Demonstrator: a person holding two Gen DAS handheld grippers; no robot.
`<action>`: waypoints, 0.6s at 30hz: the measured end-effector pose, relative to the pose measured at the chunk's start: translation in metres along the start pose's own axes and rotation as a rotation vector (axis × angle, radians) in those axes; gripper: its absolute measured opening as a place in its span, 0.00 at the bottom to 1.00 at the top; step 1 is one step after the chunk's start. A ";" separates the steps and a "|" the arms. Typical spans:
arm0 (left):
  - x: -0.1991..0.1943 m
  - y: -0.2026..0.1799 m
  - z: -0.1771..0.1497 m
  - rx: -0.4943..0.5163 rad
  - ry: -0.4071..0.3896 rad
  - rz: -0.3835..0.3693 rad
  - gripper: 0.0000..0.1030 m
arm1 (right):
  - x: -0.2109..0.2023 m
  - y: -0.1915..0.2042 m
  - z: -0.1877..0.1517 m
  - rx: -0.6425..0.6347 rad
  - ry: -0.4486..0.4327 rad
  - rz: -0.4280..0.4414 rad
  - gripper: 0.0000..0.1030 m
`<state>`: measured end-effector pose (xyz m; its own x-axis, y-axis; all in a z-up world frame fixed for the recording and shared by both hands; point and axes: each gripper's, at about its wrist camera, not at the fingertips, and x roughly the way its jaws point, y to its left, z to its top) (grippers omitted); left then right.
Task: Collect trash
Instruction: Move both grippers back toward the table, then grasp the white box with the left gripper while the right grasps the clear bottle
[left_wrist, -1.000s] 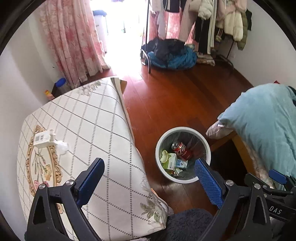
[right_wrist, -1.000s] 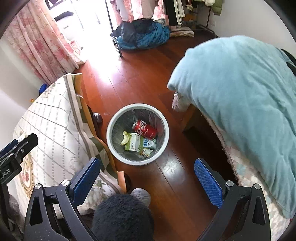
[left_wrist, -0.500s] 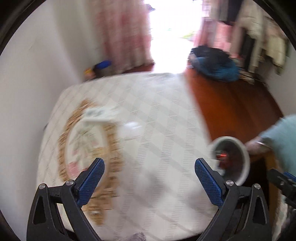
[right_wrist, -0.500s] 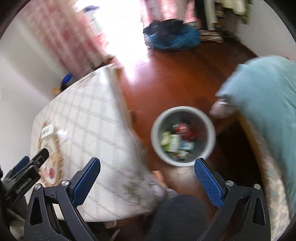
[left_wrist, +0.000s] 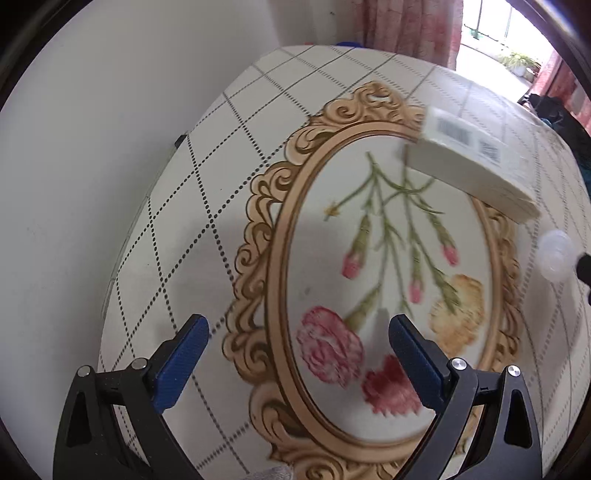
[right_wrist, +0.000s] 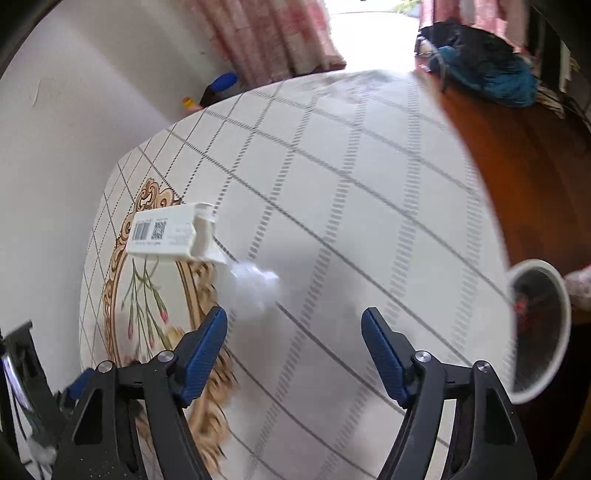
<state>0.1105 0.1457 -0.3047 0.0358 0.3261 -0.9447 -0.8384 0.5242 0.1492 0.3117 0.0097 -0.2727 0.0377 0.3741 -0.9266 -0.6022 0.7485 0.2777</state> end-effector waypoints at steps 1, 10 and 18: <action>0.003 0.001 0.002 -0.003 0.005 -0.005 0.97 | 0.008 0.004 0.004 -0.002 0.007 0.002 0.68; 0.004 -0.019 0.033 -0.032 0.032 -0.085 0.97 | 0.017 0.006 0.020 0.000 -0.031 -0.014 0.25; 0.014 -0.048 0.114 -0.359 0.192 -0.351 0.96 | -0.001 -0.059 0.053 0.111 -0.018 -0.226 0.25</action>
<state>0.2134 0.2148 -0.2919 0.2756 0.0118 -0.9612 -0.9284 0.2627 -0.2630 0.3894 -0.0056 -0.2742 0.1764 0.1991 -0.9640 -0.4855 0.8695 0.0907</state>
